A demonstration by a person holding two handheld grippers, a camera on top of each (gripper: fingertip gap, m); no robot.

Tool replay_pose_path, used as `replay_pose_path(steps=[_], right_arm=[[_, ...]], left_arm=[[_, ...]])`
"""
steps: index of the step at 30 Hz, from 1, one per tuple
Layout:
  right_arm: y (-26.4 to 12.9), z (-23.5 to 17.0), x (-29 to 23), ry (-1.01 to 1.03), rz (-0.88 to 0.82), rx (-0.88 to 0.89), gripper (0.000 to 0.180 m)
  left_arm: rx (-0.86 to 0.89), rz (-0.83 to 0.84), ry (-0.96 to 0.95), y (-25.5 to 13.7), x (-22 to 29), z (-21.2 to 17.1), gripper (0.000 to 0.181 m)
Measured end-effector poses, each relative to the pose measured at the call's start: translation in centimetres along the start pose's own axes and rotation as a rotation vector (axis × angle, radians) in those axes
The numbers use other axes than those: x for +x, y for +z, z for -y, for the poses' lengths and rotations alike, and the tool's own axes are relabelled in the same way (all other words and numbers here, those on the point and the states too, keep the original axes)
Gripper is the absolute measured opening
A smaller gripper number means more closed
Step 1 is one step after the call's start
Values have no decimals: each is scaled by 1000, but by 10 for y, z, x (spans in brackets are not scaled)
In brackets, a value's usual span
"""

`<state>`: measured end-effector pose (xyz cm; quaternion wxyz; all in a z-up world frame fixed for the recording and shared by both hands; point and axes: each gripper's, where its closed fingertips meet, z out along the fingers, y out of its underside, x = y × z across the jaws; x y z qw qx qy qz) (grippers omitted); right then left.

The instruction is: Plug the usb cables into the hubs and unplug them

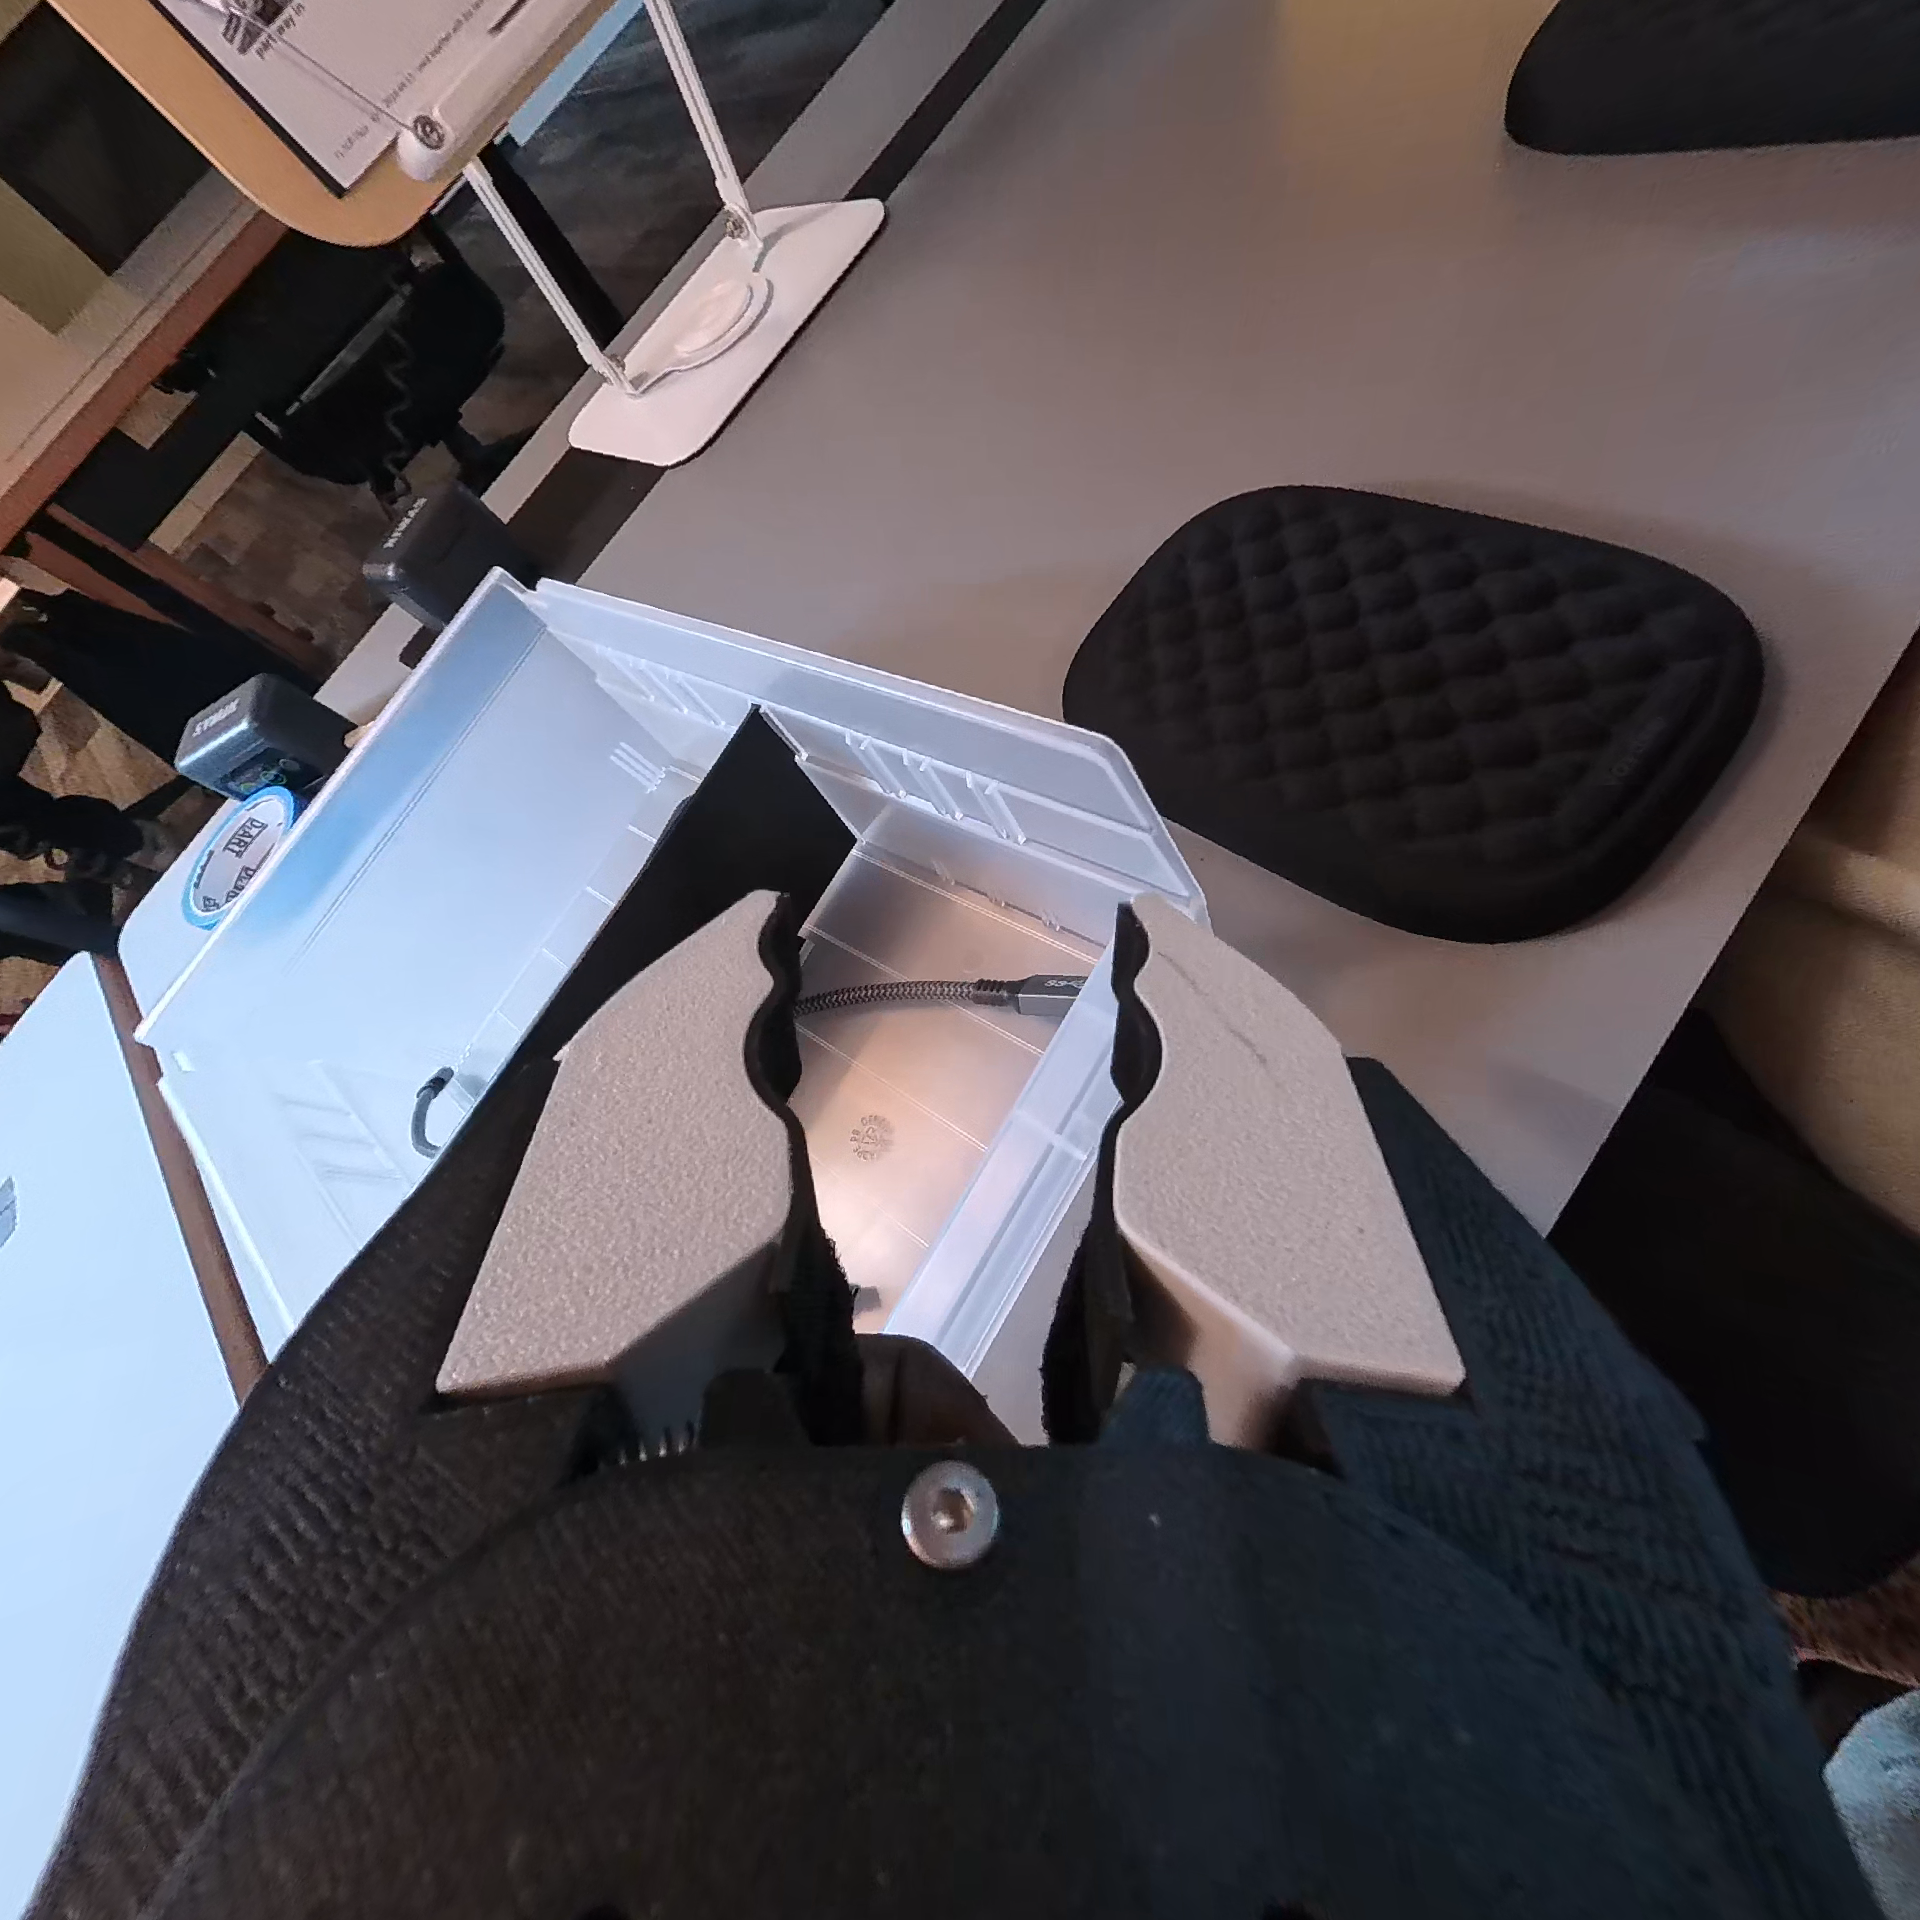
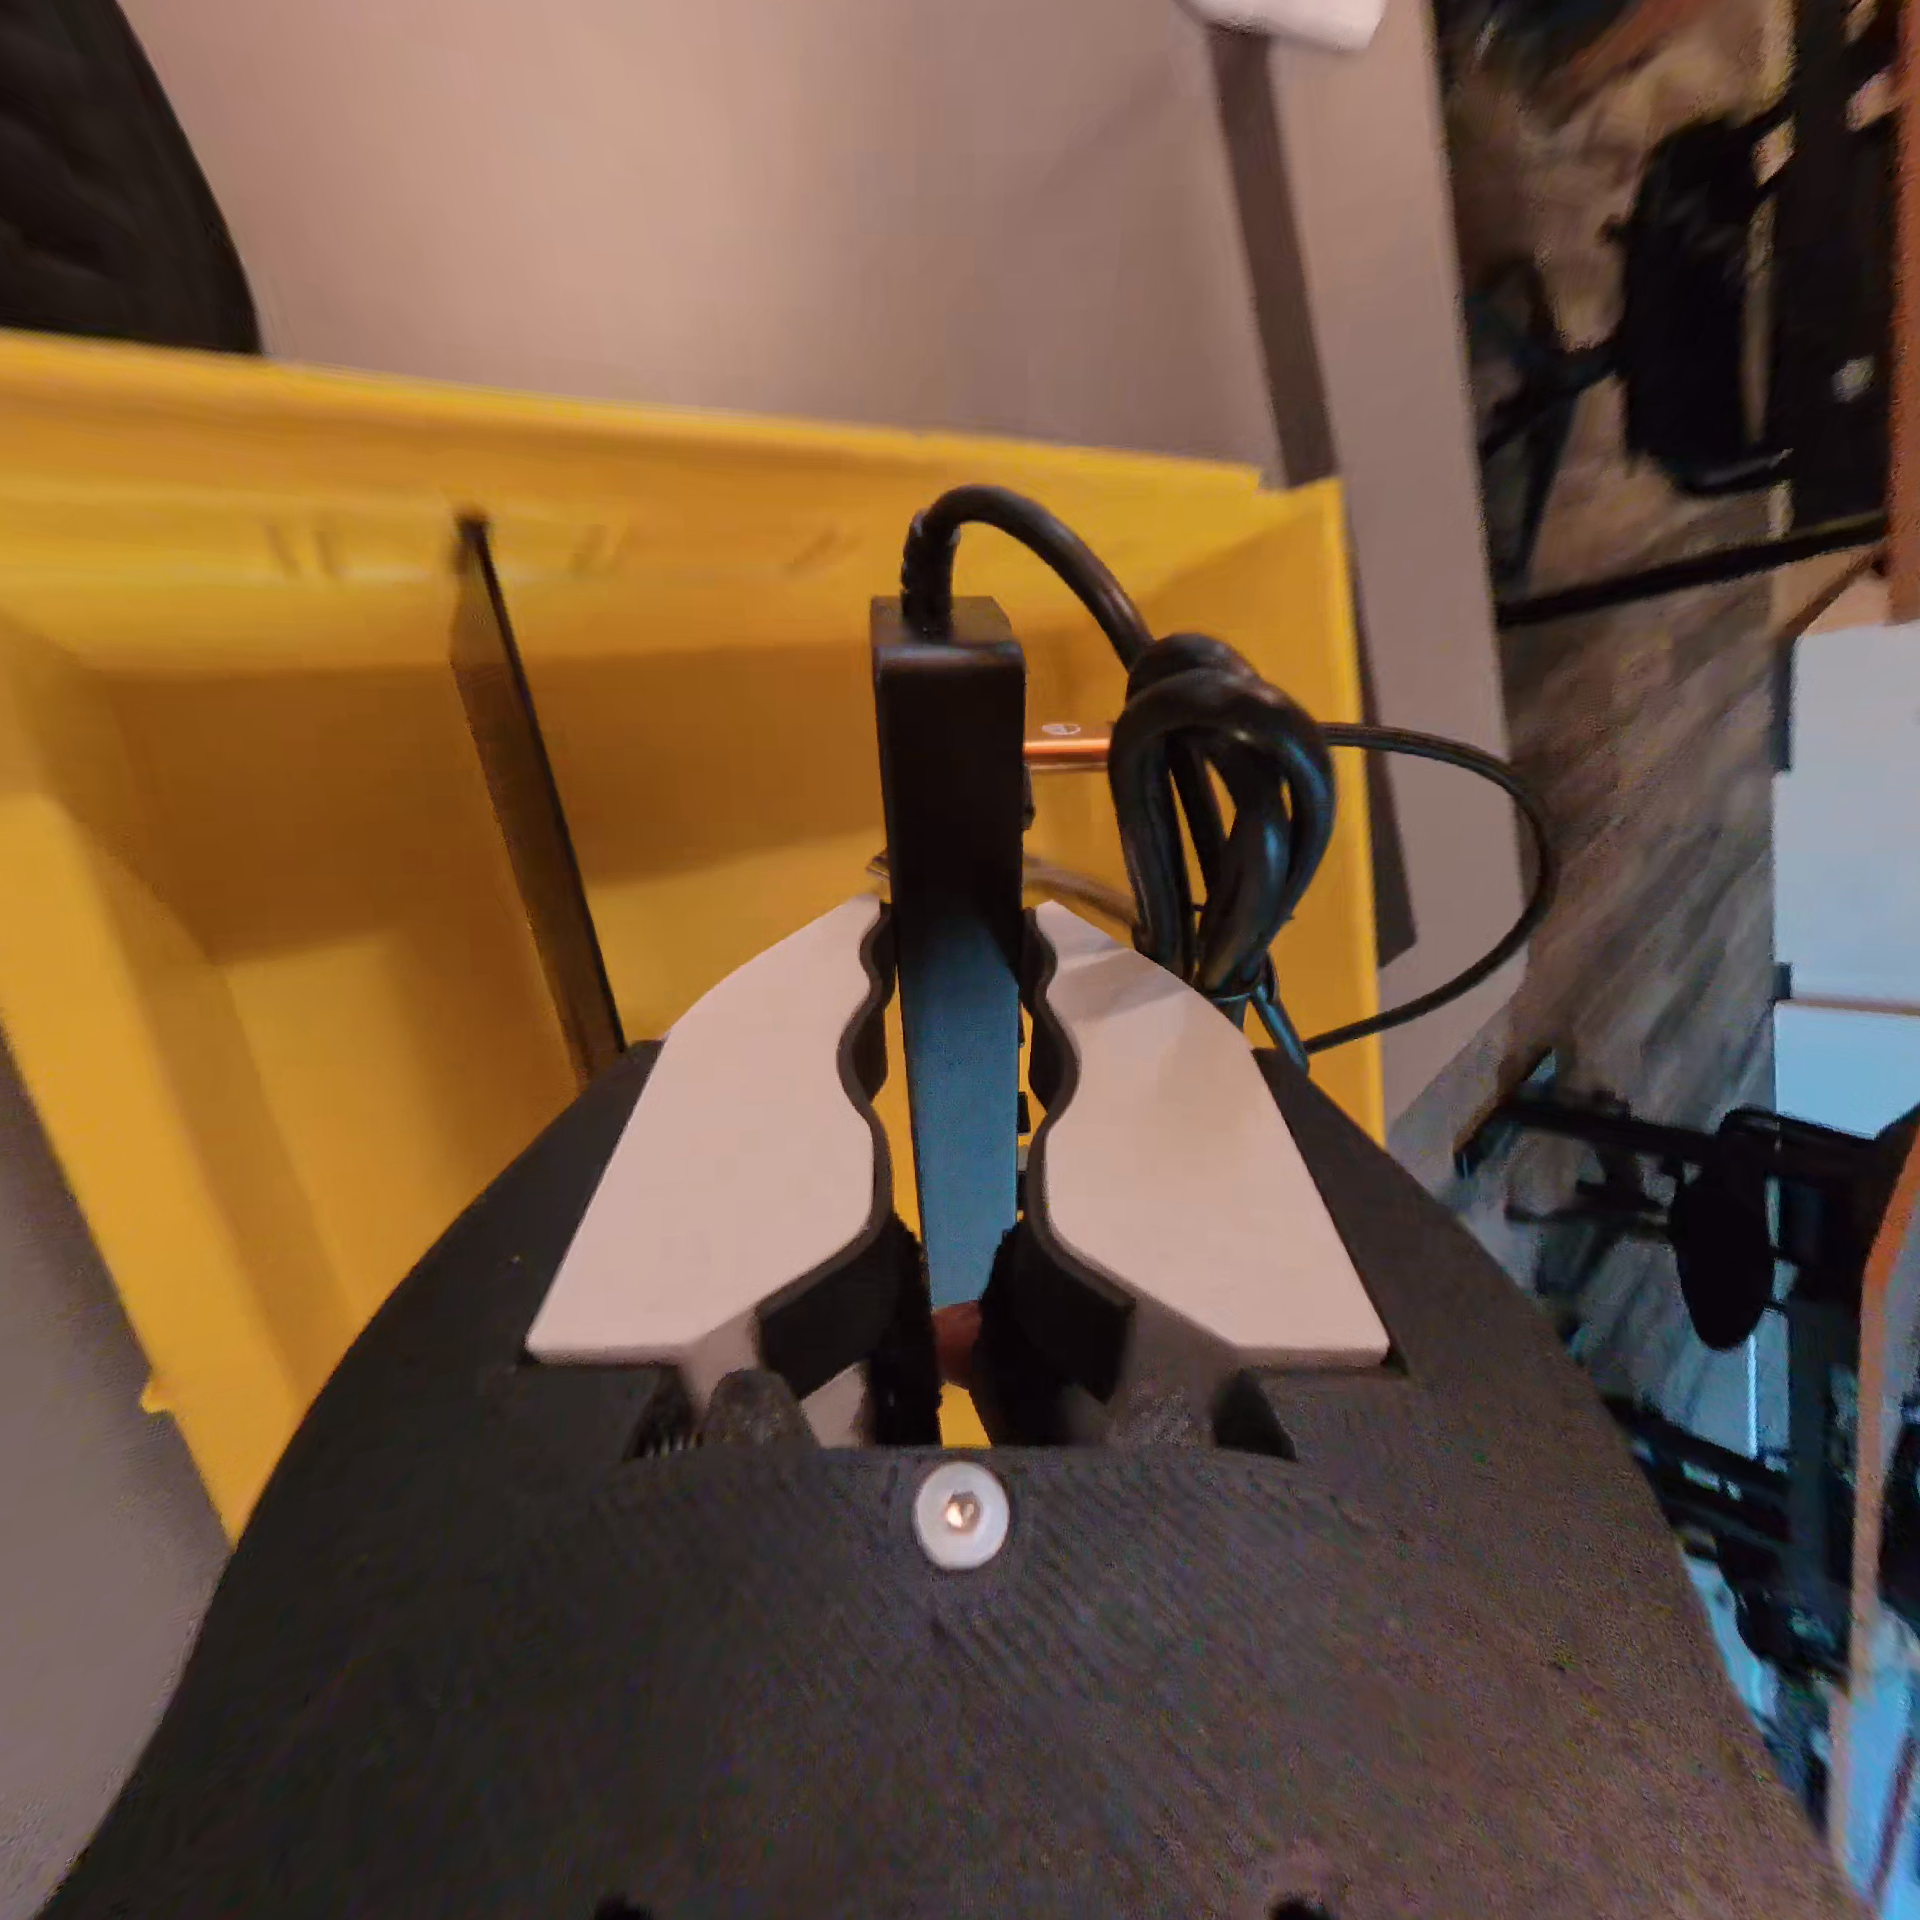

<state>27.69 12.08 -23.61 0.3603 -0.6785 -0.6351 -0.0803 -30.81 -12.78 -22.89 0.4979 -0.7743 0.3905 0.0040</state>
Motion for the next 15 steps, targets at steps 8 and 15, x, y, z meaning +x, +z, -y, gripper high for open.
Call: replay_pose_path(steps=[8,15], right_arm=[[47,-16,-15,-6,90,-157,27],[18,12,2,247,-58,32,37]], left_arm=[[9,8,-3,-3,-2,0,58],[18,160,-101,-10,-31,-6,59]])
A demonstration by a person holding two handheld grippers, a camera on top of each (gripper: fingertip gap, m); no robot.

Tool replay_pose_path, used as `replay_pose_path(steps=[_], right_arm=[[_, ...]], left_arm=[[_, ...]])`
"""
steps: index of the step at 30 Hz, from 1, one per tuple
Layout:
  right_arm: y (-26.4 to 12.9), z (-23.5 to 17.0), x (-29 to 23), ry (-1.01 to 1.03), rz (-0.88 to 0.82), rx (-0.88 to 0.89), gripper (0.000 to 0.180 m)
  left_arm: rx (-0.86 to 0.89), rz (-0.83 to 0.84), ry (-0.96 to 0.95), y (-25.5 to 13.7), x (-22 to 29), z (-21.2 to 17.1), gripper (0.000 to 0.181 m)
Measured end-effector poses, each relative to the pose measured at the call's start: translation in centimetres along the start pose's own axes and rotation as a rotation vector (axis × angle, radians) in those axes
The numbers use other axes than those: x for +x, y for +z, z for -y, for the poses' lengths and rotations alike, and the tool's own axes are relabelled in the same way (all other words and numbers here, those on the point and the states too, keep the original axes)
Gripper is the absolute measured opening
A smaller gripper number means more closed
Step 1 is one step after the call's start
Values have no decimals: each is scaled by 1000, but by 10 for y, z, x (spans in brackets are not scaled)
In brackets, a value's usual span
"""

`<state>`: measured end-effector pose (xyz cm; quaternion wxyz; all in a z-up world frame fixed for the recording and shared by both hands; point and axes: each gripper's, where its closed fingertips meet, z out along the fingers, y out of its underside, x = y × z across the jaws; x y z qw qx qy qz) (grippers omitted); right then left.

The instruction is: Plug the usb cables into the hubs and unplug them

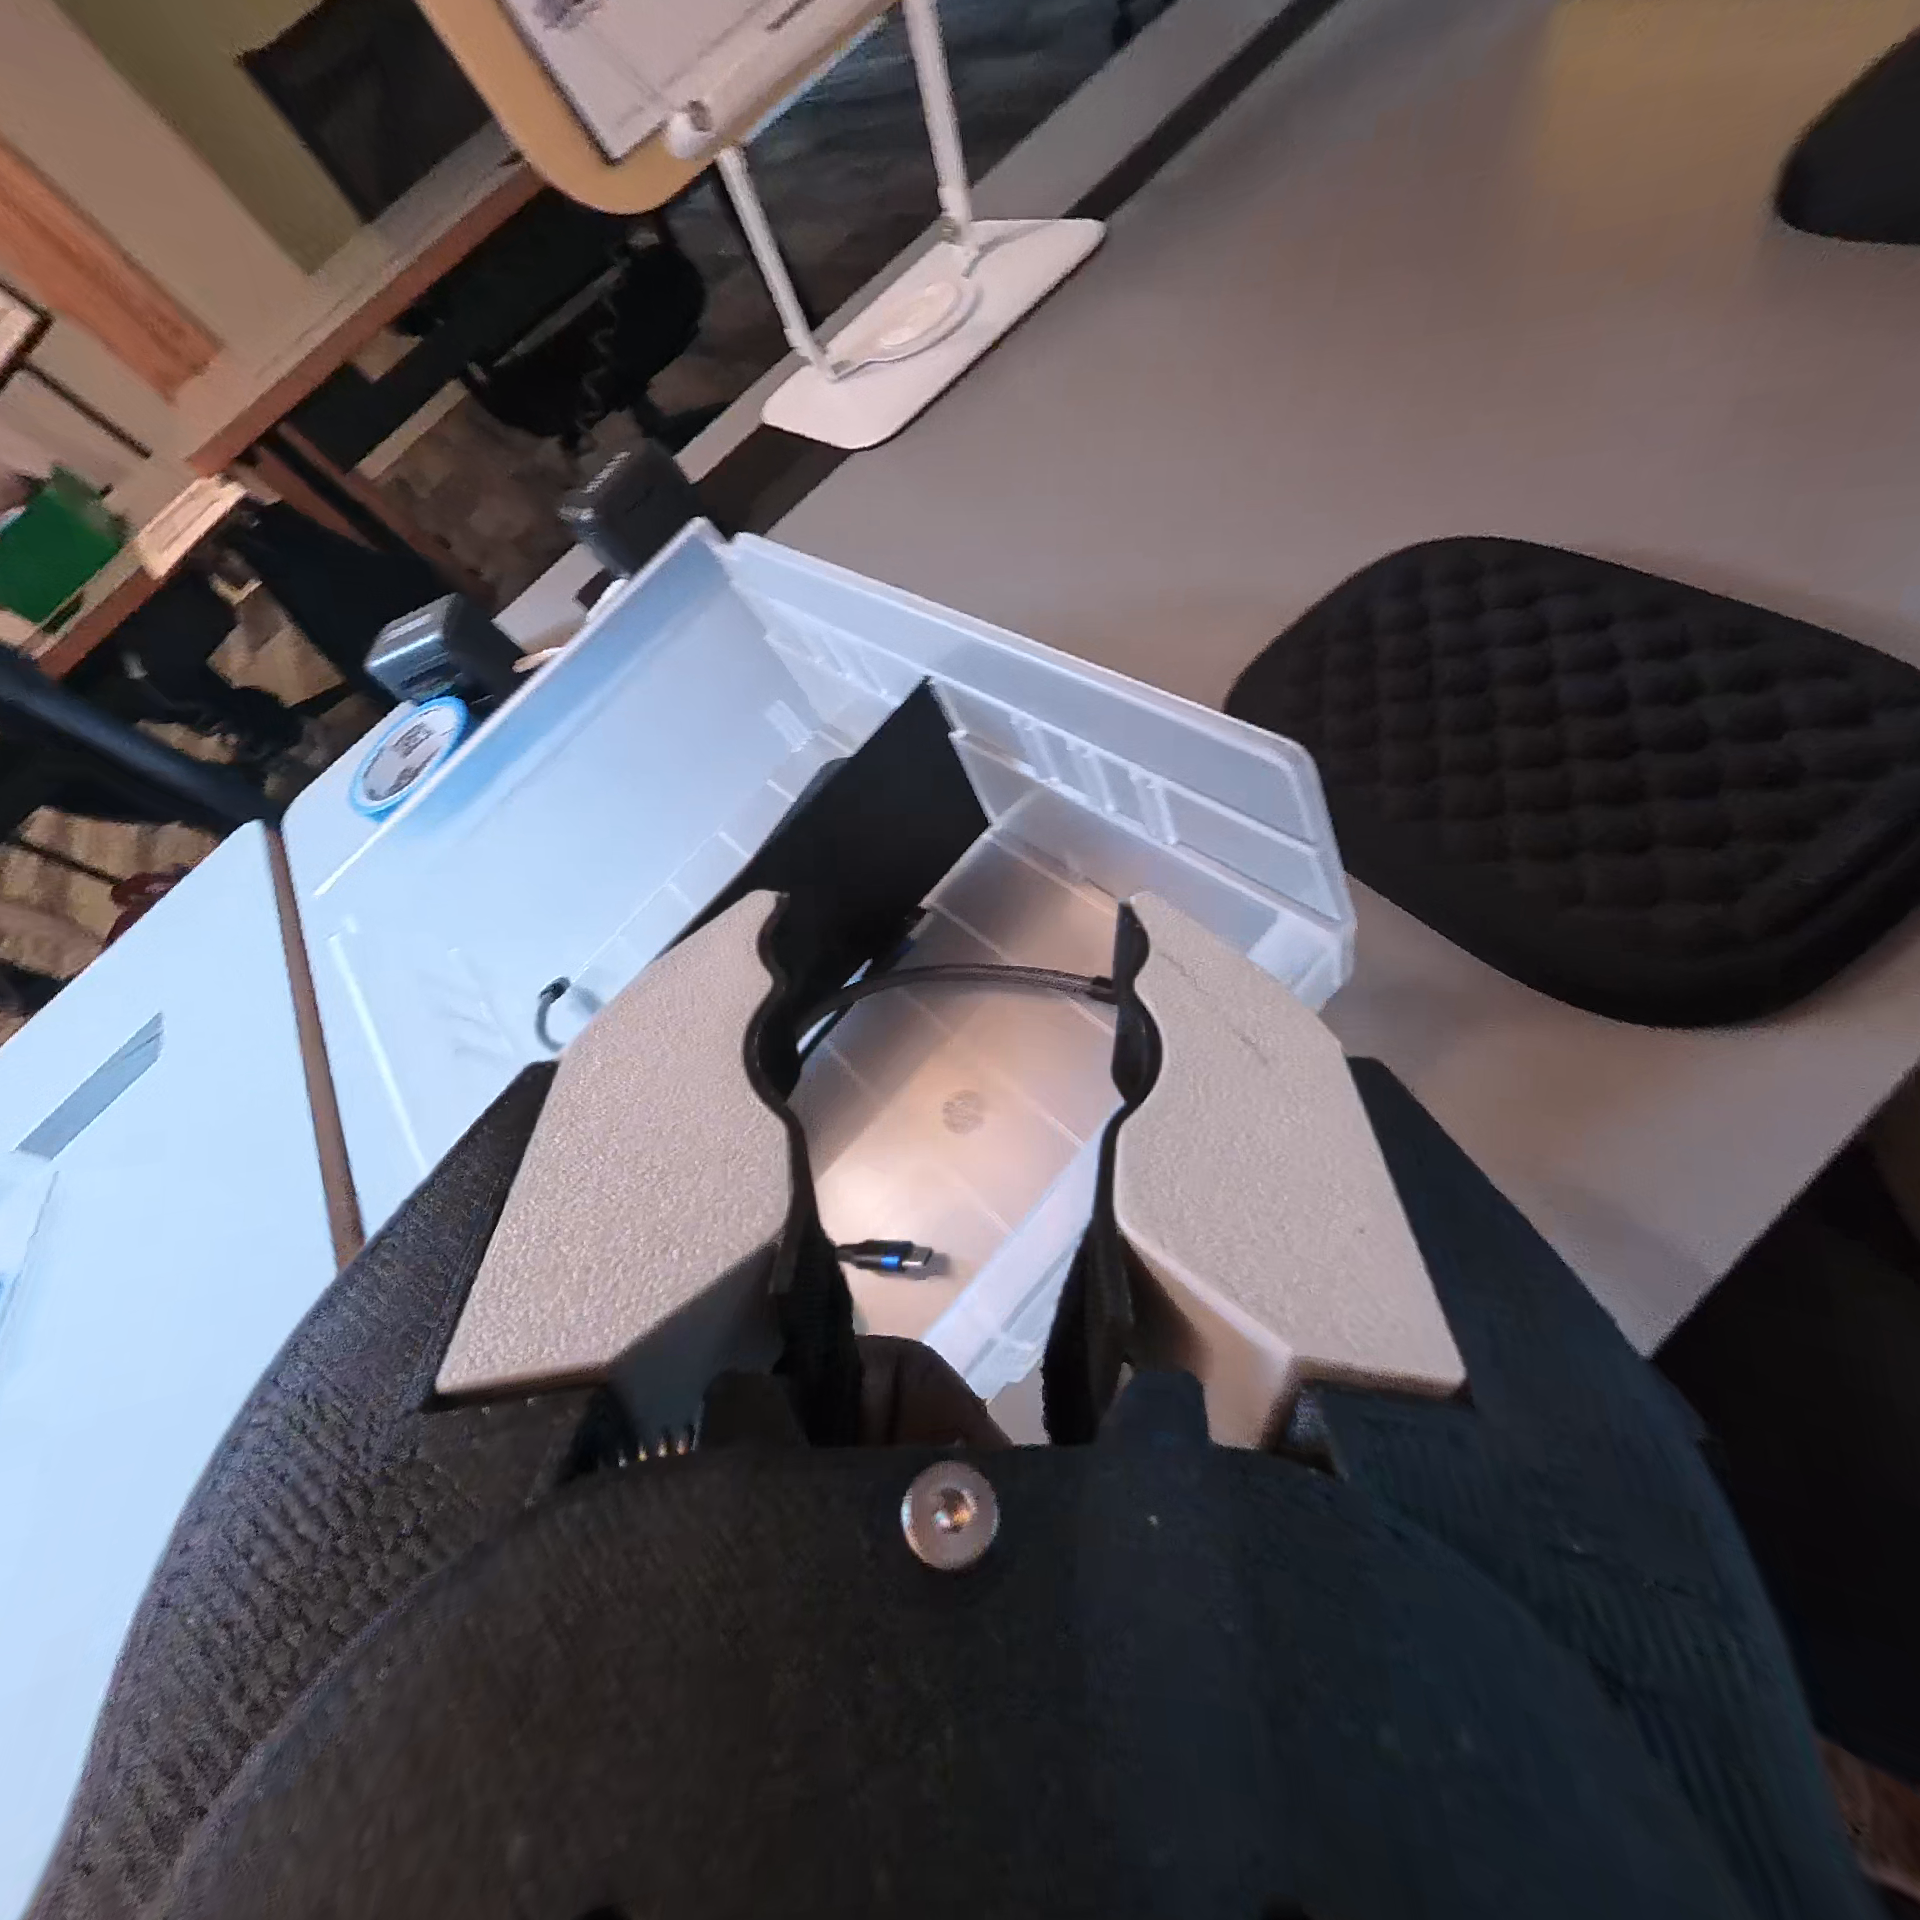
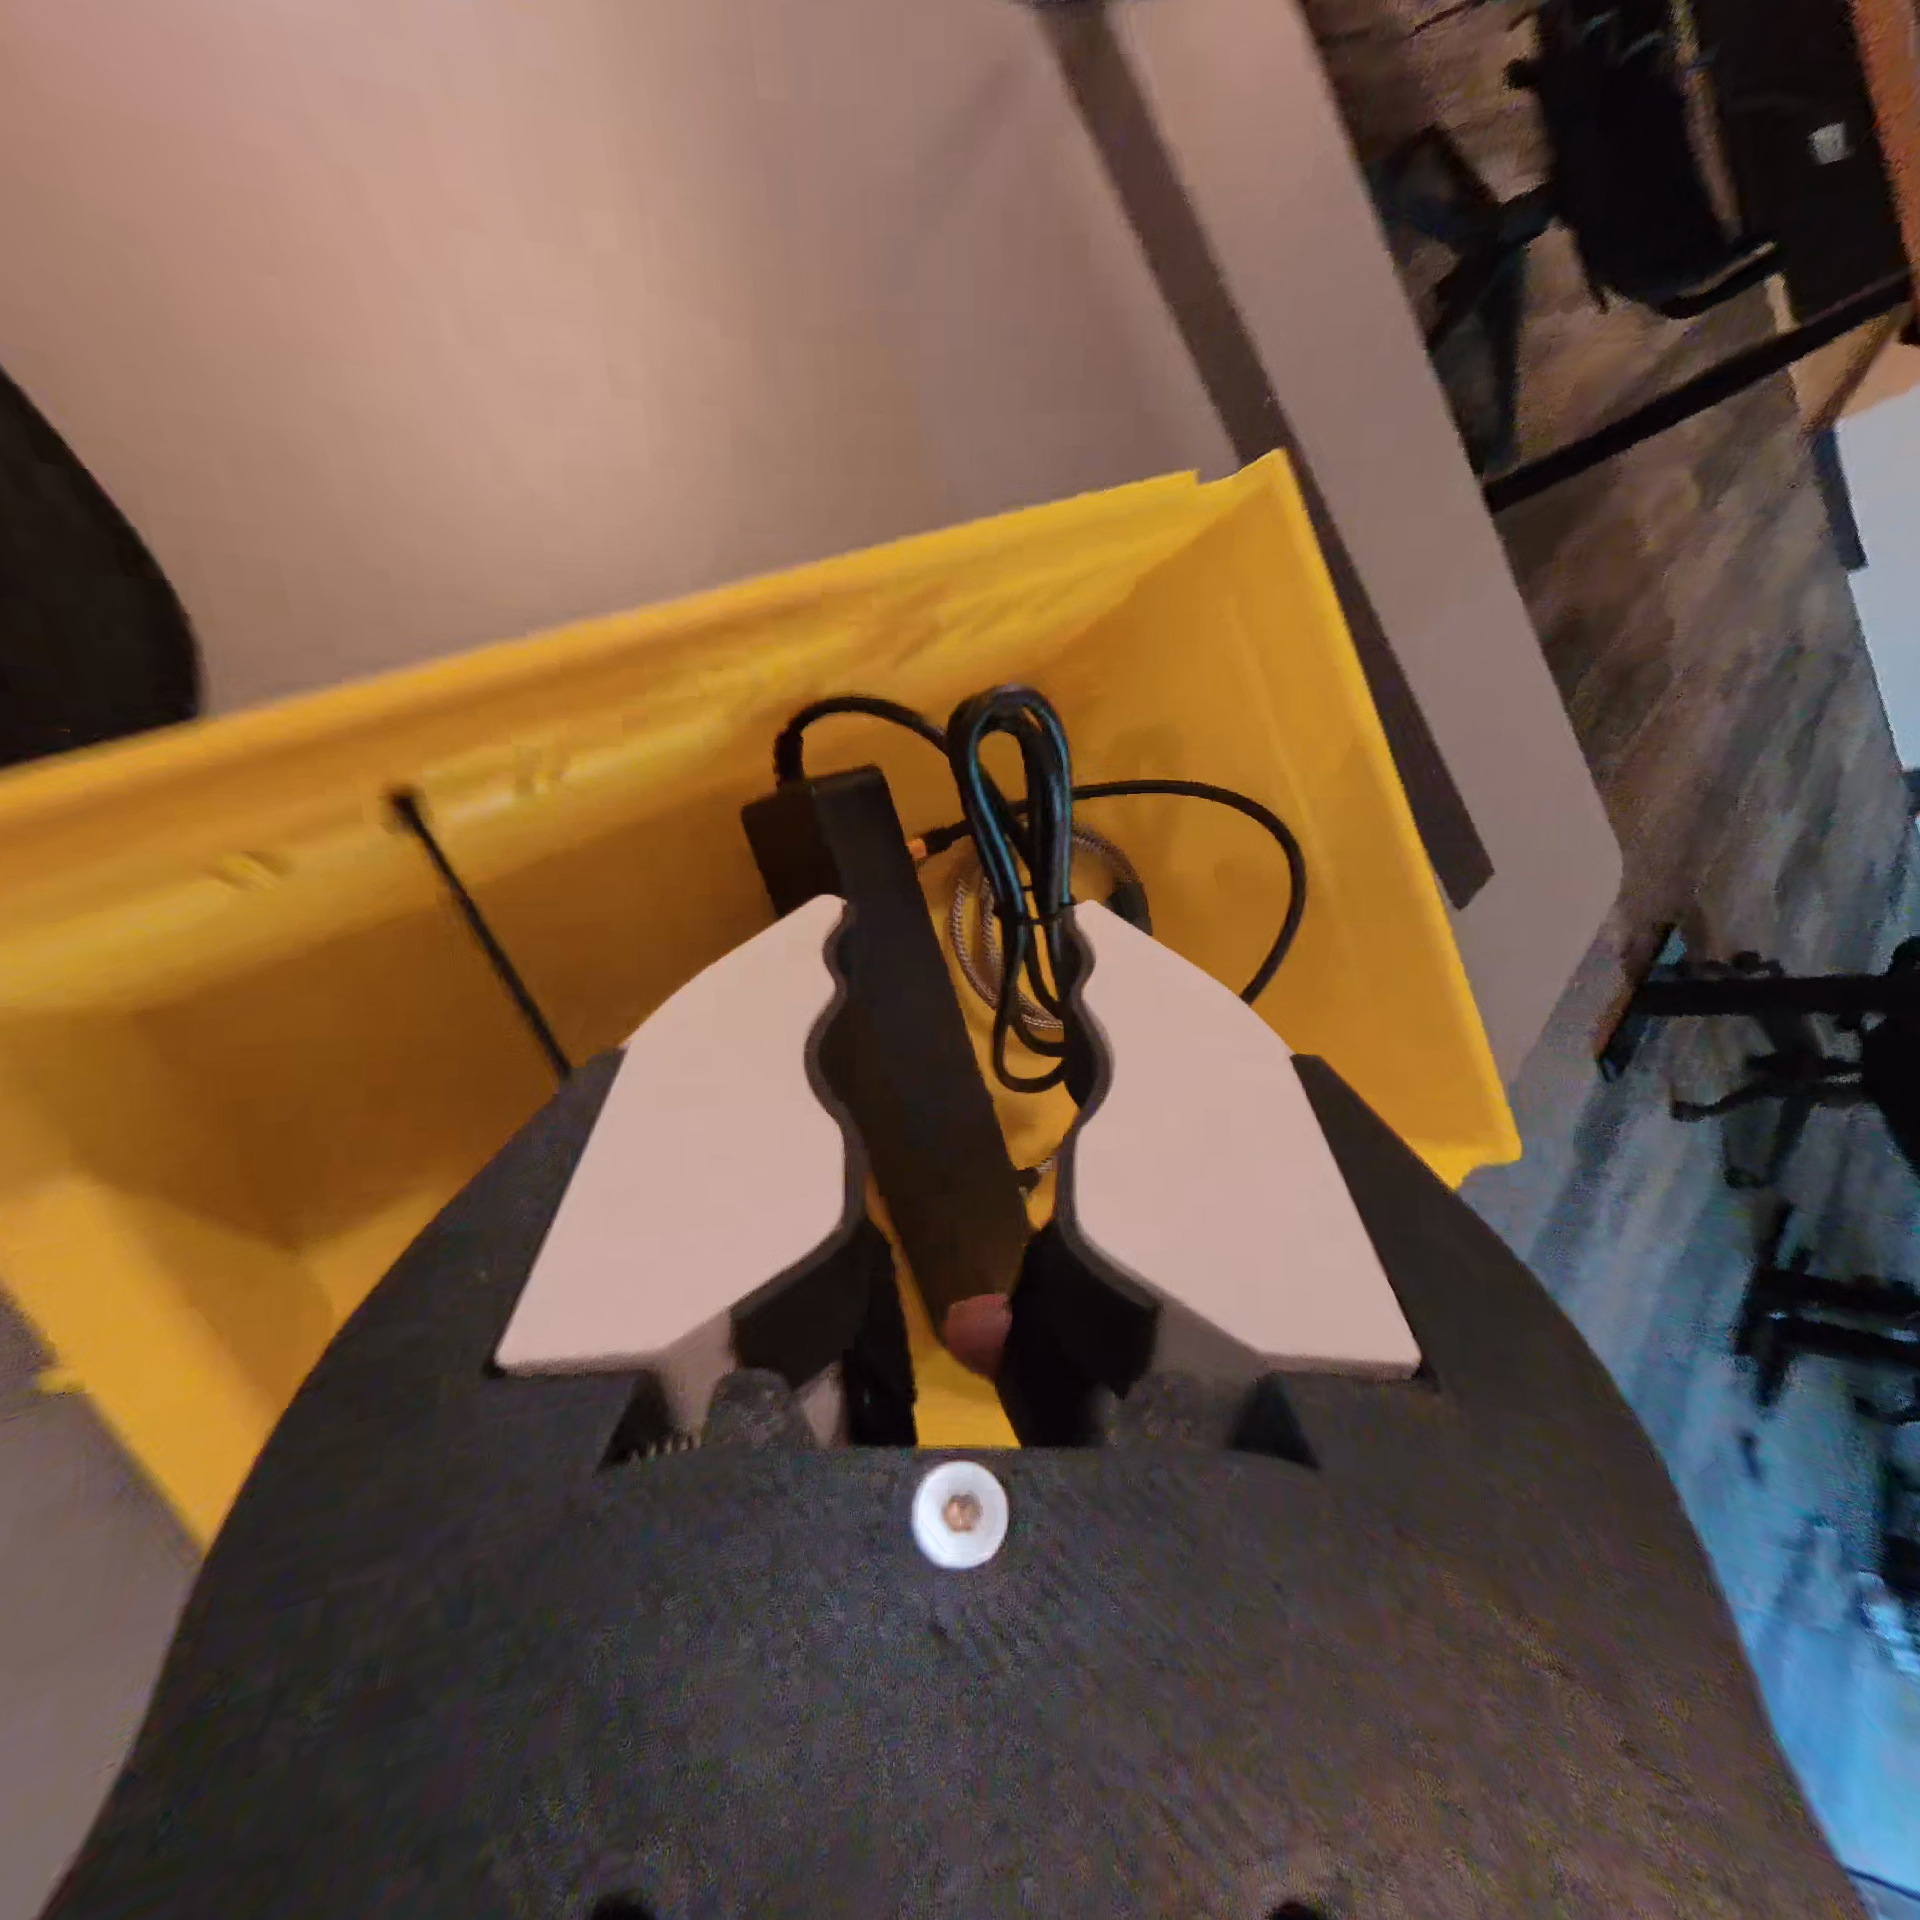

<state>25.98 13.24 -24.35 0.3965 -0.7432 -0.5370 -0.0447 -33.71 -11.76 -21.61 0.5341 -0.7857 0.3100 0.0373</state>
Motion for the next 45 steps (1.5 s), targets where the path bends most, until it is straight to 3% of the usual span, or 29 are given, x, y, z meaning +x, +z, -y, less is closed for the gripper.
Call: replay_pose_path(steps=[7,11,15,19,24,32,38,45], right_arm=[[-51,22,-75,343,62,178,71],[-53,23,-114,476,15,195,76],[-36,9,-128,538,-24,35,71],[-10,21,-131,472,23,4,30],[19,42,-115,379,-30,-39,31],[66,121,-136,306,66,-11,31],[94,200,-182,281,132,78,31],[116,281,-240,114,224,128,33]], left_arm=[[14,173,-134,-3,-35,-5,60],[-71,366,-284,-11,-72,-34,66],[-195,437,-351,-16,-85,-71,69],[-266,425,-393,-14,-84,-94,69],[-313,385,-369,-6,-76,-106,65],[-273,373,-379,-6,-75,-105,65],[-232,356,-386,-8,-72,-103,65],[-186,332,-396,-13,-69,-103,62]])
